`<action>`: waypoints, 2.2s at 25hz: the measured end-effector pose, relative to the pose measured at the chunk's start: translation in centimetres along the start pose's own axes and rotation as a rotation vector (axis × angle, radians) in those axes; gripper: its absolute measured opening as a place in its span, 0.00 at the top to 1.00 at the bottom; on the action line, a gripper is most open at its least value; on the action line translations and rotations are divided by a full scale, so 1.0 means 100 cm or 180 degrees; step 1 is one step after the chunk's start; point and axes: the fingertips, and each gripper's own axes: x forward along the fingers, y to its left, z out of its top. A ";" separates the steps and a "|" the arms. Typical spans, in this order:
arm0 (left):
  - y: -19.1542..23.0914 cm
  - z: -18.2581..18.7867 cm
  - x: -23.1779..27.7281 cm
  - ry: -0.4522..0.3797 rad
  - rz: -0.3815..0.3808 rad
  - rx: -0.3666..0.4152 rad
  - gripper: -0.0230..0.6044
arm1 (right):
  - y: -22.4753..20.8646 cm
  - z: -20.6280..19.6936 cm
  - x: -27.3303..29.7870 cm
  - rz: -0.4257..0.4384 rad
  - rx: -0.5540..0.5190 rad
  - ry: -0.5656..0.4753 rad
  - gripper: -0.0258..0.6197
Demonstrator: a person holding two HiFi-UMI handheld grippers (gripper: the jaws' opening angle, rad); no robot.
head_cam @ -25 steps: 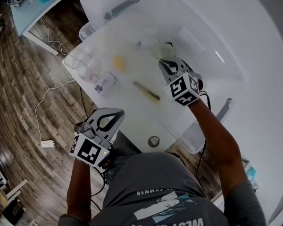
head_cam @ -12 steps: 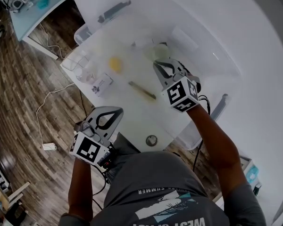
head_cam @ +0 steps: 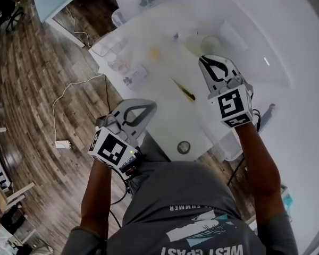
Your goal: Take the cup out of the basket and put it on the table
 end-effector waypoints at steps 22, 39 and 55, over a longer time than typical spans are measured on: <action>-0.015 -0.004 -0.026 -0.0033 0.0153 0.0018 0.95 | 0.039 0.085 -0.076 0.0013 -0.0238 -0.0485 0.92; -0.016 -0.010 -0.032 0.0002 0.0250 -0.0017 0.95 | 0.086 0.111 -0.087 0.0291 -0.0194 -0.0712 0.92; -0.011 -0.024 -0.032 0.0075 0.0244 -0.0061 0.95 | 0.138 0.105 -0.063 0.0731 -0.0248 -0.0663 0.92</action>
